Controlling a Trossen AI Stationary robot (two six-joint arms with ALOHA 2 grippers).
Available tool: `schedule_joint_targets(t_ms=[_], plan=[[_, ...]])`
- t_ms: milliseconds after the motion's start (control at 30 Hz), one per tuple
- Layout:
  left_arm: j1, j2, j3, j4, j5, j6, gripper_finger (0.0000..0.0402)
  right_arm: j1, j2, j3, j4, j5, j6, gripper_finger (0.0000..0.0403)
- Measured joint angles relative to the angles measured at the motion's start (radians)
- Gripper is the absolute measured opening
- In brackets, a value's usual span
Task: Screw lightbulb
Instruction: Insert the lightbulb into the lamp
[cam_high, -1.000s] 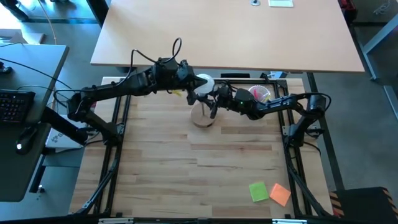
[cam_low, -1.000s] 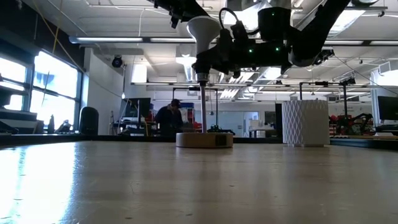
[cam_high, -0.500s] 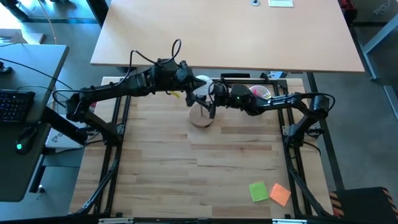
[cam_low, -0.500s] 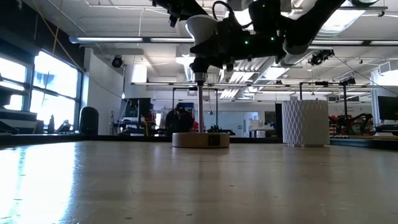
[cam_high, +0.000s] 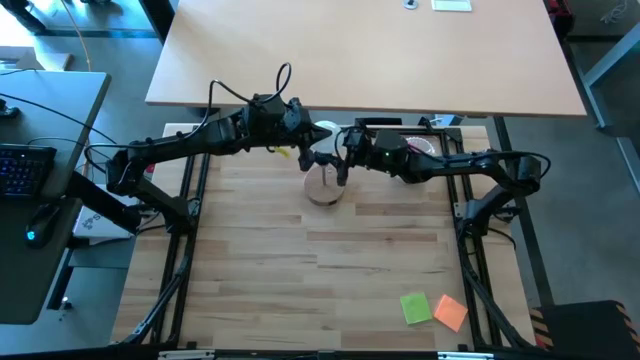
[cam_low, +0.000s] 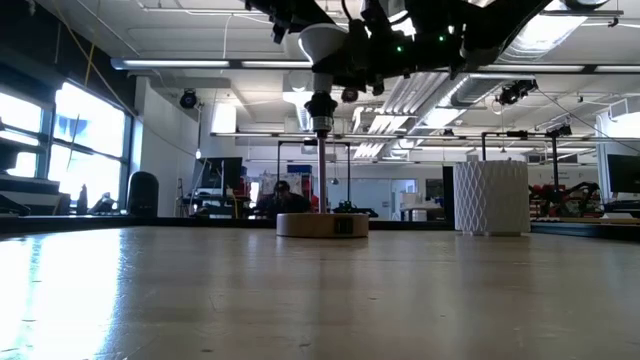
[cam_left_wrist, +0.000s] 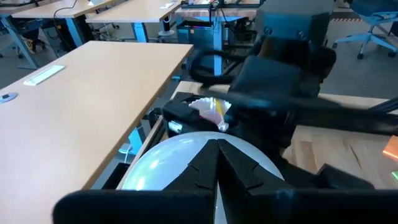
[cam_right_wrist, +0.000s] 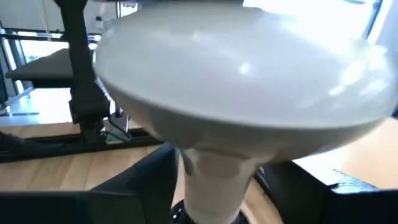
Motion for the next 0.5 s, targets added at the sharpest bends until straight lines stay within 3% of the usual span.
schedule_joint_targets(t_ms=[200, 500], plan=[[-0.001, 0.000, 0.000, -0.002, -0.003, -0.008, 0.0000, -0.011, 0.001, 0.000, -0.017, -0.021, 0.019, 0.0146], [-0.009, -0.004, -0.002, 0.002, -0.016, -0.014, 0.0000, -0.022, 0.004, 0.070, -0.125, -0.065, 0.034, 0.0145]])
